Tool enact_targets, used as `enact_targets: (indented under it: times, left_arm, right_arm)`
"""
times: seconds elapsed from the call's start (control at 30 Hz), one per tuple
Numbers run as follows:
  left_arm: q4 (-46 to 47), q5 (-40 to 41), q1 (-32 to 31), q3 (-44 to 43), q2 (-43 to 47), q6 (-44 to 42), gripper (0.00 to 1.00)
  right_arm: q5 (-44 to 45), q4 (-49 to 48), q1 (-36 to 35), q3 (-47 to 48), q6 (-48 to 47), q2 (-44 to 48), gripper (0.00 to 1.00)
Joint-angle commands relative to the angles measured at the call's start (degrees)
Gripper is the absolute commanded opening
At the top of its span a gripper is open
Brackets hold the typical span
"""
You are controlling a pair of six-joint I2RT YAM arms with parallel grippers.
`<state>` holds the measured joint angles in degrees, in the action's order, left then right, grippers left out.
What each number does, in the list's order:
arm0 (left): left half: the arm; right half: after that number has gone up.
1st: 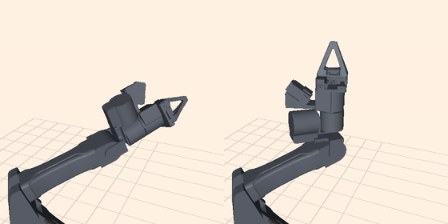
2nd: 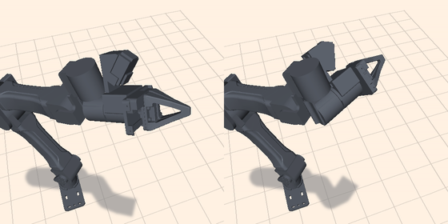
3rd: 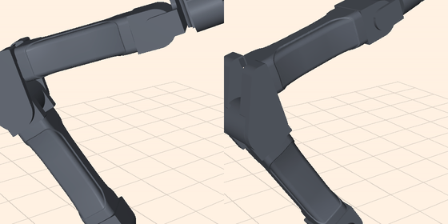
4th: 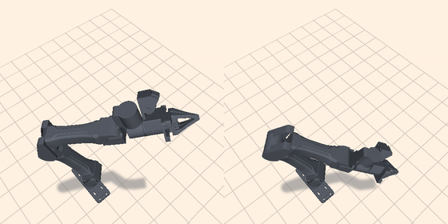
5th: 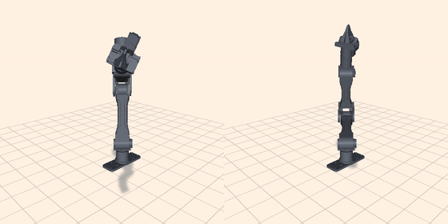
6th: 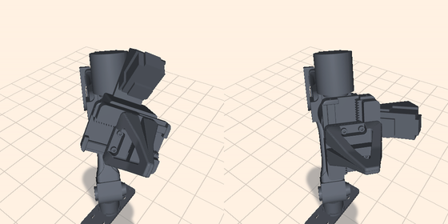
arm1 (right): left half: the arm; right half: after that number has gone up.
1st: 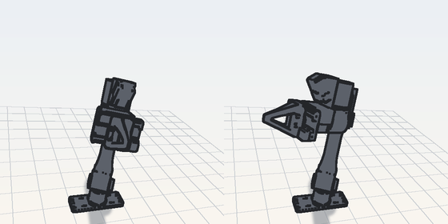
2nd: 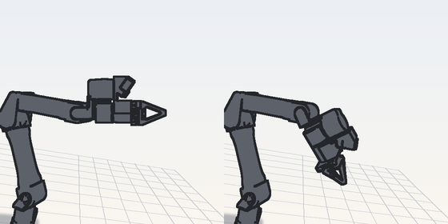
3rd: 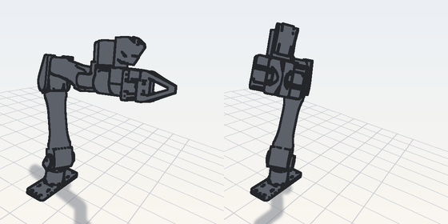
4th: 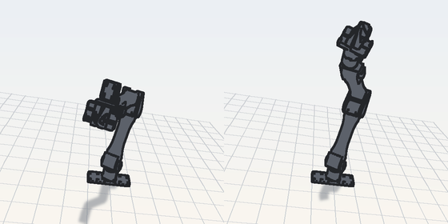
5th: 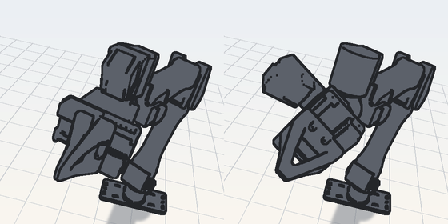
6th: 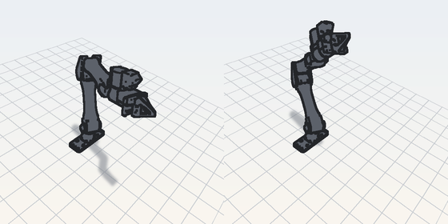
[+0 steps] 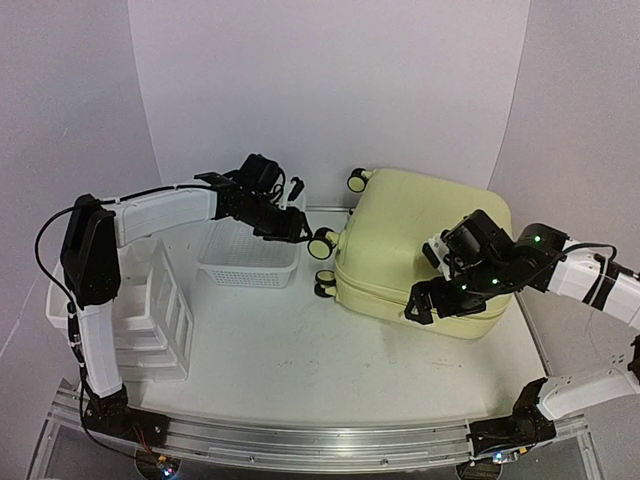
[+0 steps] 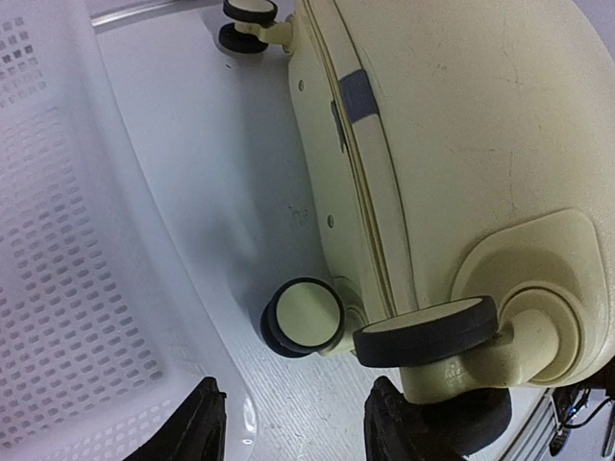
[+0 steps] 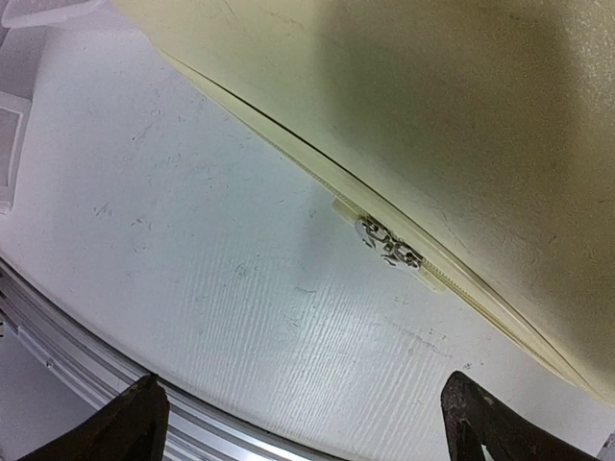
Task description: Open, take out, and arrange the luggage
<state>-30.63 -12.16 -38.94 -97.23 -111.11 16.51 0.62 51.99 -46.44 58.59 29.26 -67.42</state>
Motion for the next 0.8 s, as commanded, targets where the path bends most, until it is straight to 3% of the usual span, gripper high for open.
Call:
enact_targets:
  times: [0.0,0.13,0.2,0.33,0.43,0.6,0.77]
  left_arm:
    - [-0.07,-6.59,0.22,-2.86,0.28,2.12,0.51]
    - [4.43,-4.49,0.19,4.25,6.29,2.98,0.64]
    - [6.91,-4.11,0.18,8.33,9.87,3.2,0.74]
    - [9.66,-5.07,-0.75,13.46,13.95,3.94,0.85]
    - [10.89,-3.64,-3.85,15.38,15.28,3.08,0.89]
    - [11.7,2.55,-10.46,16.16,17.15,0.05,0.96]
    - [13.7,1.04,-11.15,18.07,18.45,2.09,0.97]
  right_arm:
    - [0.67,0.6,-0.23,0.75,0.39,2.95,0.98]
    - [6.36,4.69,-0.15,0.05,-0.31,6.42,0.98]
    - [13.5,9.74,-0.22,1.03,-0.43,8.32,0.98]
    - [27.86,20.36,0.52,6.21,-1.08,10.1,0.98]
    - [28.96,21.54,4.56,10.03,-5.91,9.4,0.98]
    - [12.67,19.56,26.98,13.6,-14.7,5.5,0.98]
    - [-17.77,13.71,44.94,14.77,-15.97,1.24,0.98]
